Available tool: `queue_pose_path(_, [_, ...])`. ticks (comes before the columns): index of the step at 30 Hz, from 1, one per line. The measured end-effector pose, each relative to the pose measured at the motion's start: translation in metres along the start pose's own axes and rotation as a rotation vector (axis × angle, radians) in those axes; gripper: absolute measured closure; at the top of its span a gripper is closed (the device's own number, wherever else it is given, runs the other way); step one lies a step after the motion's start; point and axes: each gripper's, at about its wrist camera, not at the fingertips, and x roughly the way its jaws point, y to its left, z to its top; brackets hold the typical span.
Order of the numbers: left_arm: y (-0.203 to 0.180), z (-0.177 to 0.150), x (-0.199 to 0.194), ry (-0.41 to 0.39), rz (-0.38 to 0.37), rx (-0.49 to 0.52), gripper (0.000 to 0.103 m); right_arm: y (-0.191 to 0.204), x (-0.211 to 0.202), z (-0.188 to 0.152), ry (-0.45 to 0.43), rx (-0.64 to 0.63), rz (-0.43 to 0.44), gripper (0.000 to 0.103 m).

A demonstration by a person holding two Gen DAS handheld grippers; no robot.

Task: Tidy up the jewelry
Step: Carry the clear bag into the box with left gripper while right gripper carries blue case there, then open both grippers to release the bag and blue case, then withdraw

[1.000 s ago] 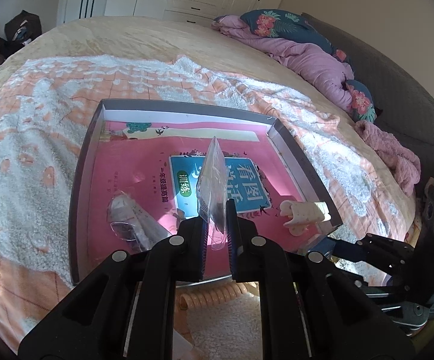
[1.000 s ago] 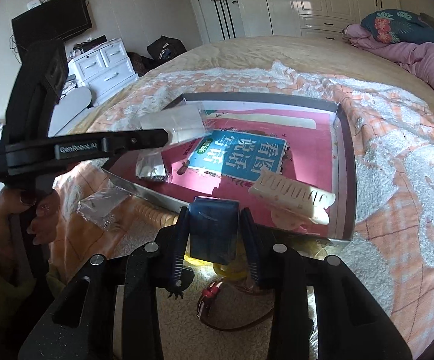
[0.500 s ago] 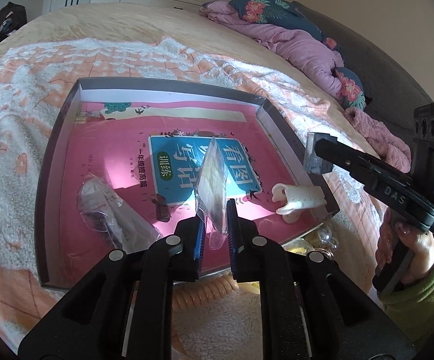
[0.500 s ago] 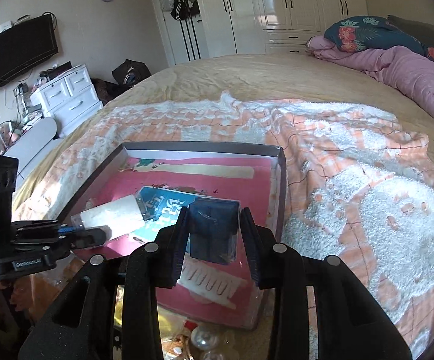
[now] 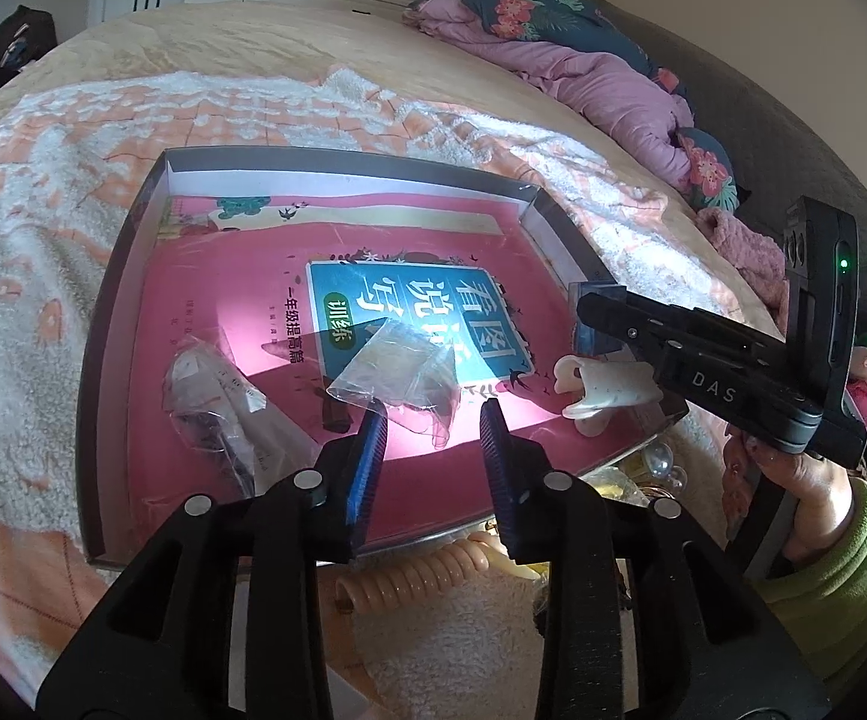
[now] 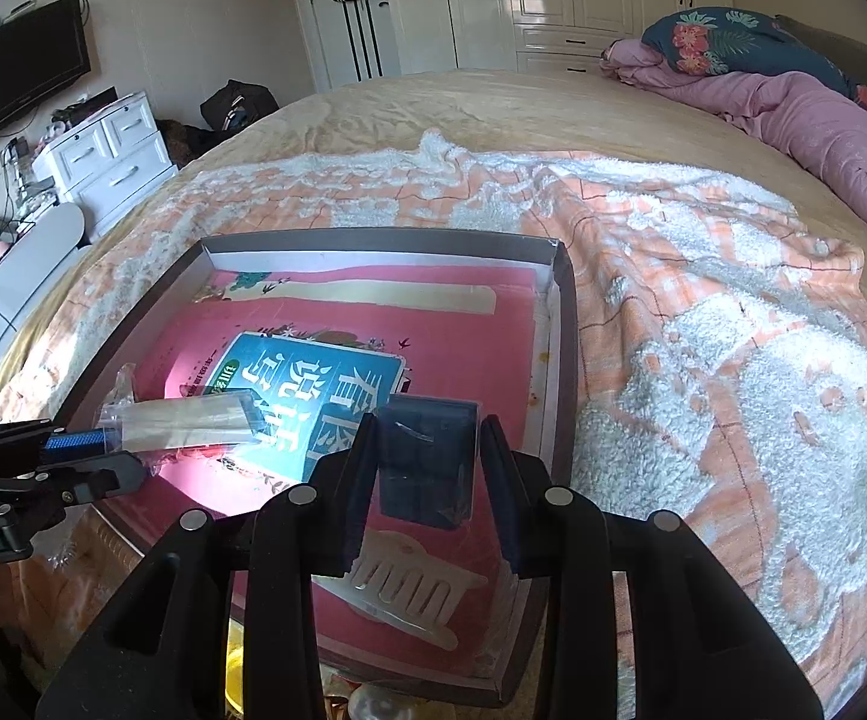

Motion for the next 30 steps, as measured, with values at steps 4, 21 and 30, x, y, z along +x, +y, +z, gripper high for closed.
queue_pose_path(4, [-0.001,-0.001,-0.002,-0.002,0.015,0.007,0.072,-0.002,-0.001,-0.003,0.007,0.013,0.002,0.07])
queue_pose_path(21, [-0.005,0.001,-0.03,-0.037,0.028,0.001,0.049,-0.012,-0.047,-0.007,-0.081,0.081,0.041,0.038])
queue_pose_path(30, [-0.004,0.002,-0.053,-0.074,0.047,-0.016,0.02,-0.009,-0.077,-0.009,-0.14,0.097,0.059,0.019])
